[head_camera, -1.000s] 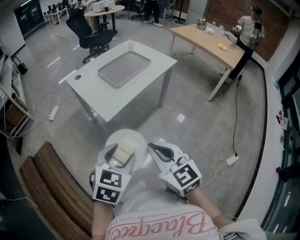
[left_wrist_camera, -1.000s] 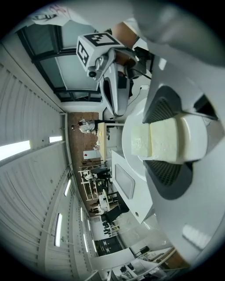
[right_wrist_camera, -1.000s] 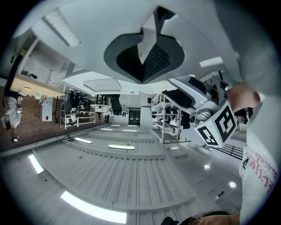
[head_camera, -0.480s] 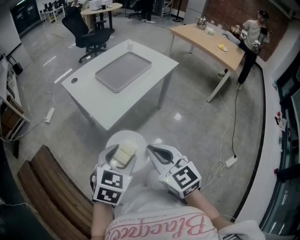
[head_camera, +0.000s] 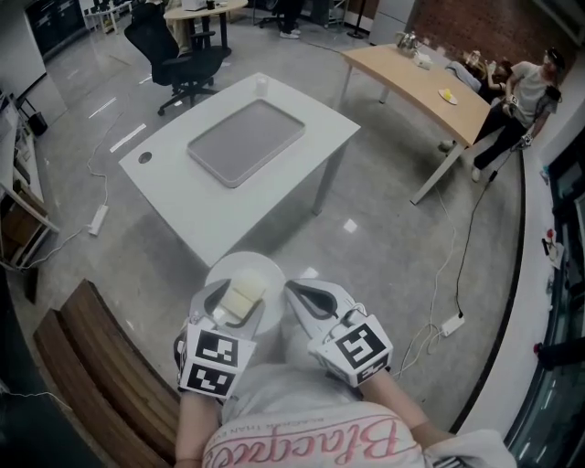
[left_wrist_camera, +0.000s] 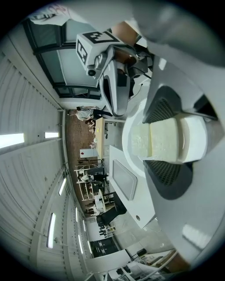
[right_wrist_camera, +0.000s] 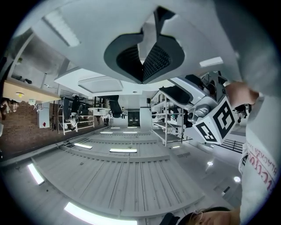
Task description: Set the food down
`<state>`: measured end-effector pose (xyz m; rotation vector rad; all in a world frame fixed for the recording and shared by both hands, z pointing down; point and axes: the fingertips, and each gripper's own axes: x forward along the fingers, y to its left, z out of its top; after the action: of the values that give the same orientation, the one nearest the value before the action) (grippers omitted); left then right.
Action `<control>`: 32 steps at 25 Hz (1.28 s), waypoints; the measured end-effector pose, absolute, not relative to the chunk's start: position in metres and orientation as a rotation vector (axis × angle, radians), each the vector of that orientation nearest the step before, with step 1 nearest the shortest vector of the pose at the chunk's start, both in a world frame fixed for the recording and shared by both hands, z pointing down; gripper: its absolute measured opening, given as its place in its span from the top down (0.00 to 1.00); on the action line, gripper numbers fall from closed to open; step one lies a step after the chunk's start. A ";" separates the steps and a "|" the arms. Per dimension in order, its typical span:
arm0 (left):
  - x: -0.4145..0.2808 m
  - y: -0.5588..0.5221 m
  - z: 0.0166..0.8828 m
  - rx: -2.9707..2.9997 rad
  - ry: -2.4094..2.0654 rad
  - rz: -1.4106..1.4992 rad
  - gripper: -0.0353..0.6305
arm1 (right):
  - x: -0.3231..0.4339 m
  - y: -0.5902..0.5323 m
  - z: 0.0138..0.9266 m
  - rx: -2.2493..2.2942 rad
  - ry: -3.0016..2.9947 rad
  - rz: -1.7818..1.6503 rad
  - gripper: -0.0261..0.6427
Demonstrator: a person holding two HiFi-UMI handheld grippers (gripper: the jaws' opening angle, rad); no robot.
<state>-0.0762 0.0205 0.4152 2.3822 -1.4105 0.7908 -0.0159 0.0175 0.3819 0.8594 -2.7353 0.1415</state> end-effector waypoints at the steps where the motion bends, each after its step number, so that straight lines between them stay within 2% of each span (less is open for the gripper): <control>1: -0.076 0.015 0.415 2.378 -1.411 0.794 0.55 | -0.017 0.012 0.382 0.851 -2.738 0.144 0.96; 21: -0.072 -0.155 0.408 2.258 -1.556 0.813 0.55 | -0.014 -0.168 0.373 0.663 -2.777 0.126 0.96; 32: -0.085 -0.221 0.412 2.179 -1.623 0.798 0.55 | -0.030 -0.229 0.380 0.542 -2.767 0.103 0.96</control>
<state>-0.0851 -0.2211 0.4123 2.1793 -1.6233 0.7985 -0.0297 -0.2286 0.3796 0.5416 -2.7669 0.1032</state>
